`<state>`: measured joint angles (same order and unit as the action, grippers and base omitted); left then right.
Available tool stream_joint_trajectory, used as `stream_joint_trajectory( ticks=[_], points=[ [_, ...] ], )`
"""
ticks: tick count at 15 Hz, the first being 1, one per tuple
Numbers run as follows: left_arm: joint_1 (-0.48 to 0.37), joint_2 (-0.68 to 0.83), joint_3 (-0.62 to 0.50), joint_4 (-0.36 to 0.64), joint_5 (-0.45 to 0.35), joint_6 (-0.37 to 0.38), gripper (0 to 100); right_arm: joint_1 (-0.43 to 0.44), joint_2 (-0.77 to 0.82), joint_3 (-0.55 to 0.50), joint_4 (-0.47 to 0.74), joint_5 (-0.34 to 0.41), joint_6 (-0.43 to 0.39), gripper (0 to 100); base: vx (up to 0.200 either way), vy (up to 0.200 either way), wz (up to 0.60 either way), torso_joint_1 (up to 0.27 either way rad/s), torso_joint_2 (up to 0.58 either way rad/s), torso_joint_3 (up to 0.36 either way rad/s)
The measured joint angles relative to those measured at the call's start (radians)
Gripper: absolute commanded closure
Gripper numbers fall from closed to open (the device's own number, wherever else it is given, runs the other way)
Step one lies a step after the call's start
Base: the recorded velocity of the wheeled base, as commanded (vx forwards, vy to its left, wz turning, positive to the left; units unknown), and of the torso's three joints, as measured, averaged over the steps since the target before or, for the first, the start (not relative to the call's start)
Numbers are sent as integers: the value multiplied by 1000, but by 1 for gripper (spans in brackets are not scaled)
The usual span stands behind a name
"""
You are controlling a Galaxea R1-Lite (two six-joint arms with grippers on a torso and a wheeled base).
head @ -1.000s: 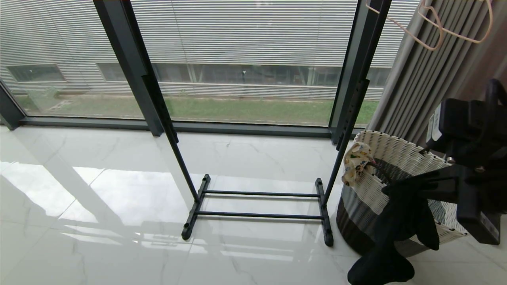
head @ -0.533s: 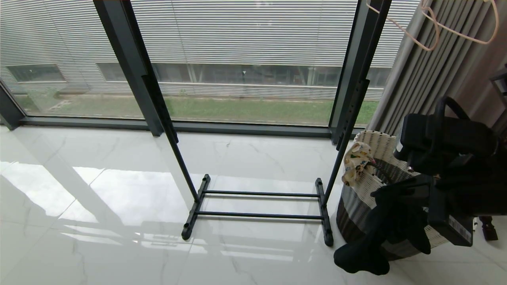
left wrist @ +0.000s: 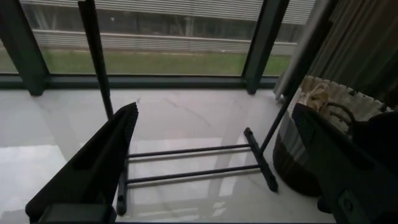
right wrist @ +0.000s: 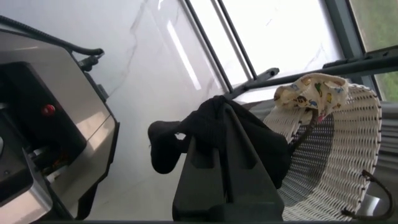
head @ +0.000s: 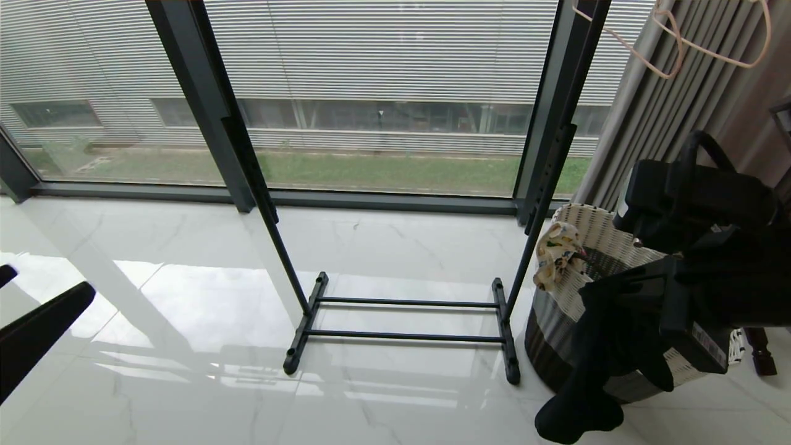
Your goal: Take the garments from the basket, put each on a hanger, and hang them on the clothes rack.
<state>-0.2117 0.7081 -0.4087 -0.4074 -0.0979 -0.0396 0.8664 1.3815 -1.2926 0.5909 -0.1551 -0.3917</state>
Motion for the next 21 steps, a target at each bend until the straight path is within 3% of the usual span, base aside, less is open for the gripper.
stream_joint_trajectory(
  ticks=[2, 5, 9, 12, 15, 21],
  points=[
    [-131, 248, -66, -144, 22, -23, 0, 0, -7, -3, 0, 0, 0, 100, 0, 0, 0, 0, 0, 0],
    [-401, 565, -121, -254, 56, -40, 0, -1, -2, -38, 0, 0, 0, 100, 0, 0, 0, 0, 0, 0],
    [-699, 901, -158, -396, 201, -46, 0, -3, 0, -80, 3, -4, 7, 100, 0, 0, 0, 0, 0, 0],
    [-860, 1090, -278, -493, 254, -44, 0, -3, 4, -90, 3, -3, 7, 100, 0, 0, 0, 0, 0, 0],
    [-897, 1214, -420, -504, 266, -44, 0, -1, 7, -91, 3, -3, 7, 100, 0, 0, 0, 0, 0, 0],
    [-801, 1373, -574, -503, 296, -28, 0, 35, 8, -95, 3, -3, 6, 100, 0, 0, 0, 0, 0, 0]
  ],
)
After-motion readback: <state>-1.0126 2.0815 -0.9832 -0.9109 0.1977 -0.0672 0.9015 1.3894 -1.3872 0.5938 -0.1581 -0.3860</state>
